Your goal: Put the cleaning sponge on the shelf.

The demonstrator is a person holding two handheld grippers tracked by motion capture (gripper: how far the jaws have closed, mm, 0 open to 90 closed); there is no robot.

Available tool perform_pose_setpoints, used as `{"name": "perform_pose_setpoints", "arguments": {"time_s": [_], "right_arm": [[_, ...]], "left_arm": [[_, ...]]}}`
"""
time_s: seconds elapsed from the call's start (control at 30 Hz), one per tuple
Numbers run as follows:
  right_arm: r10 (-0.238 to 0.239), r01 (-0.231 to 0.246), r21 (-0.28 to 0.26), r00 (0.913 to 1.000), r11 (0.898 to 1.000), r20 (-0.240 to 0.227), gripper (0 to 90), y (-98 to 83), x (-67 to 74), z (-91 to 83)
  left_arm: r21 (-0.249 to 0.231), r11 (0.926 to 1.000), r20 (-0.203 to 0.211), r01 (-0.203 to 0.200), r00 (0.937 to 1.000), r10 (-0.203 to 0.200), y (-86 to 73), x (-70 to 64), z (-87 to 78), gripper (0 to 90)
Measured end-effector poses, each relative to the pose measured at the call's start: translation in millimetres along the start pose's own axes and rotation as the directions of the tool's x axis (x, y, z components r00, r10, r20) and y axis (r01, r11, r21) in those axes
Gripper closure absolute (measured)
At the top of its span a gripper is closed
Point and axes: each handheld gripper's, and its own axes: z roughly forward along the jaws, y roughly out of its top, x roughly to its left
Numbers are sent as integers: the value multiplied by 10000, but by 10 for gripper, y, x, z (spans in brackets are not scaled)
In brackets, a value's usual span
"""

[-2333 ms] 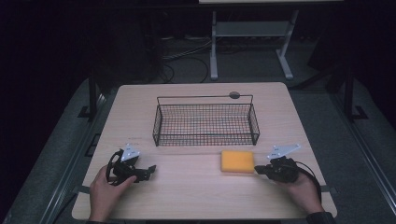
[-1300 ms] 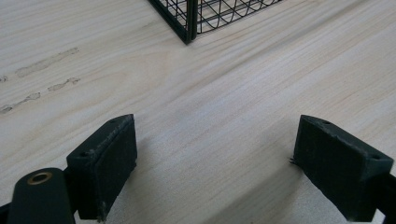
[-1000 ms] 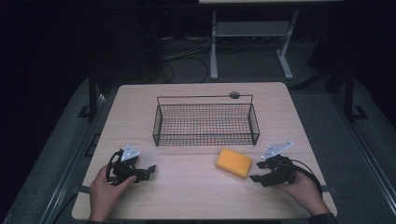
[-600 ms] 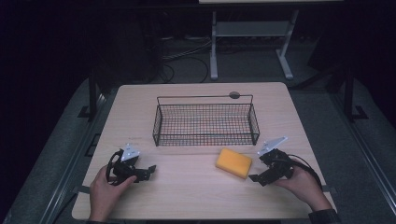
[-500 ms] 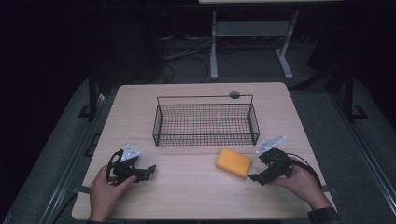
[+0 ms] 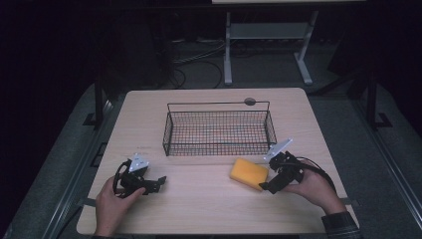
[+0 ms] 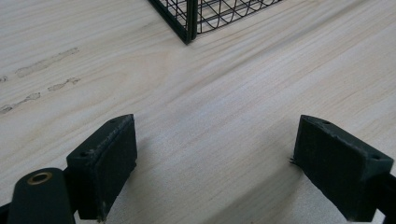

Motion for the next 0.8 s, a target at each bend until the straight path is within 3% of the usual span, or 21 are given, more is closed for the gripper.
{"name": "perform_pose_setpoints", "arguments": {"time_s": [0.4, 0.8], "right_arm": [[-647, 645, 388, 9979, 9972, 29, 46, 237, -24, 62], [-956, 975, 585, 9948, 9935, -354, 41, 401, 0, 280]], "left_arm": [[25, 10000, 2, 1, 10000, -1, 1, 0, -2, 125], [23, 10000, 1, 2, 10000, -2, 1, 0, -2, 125]]}}
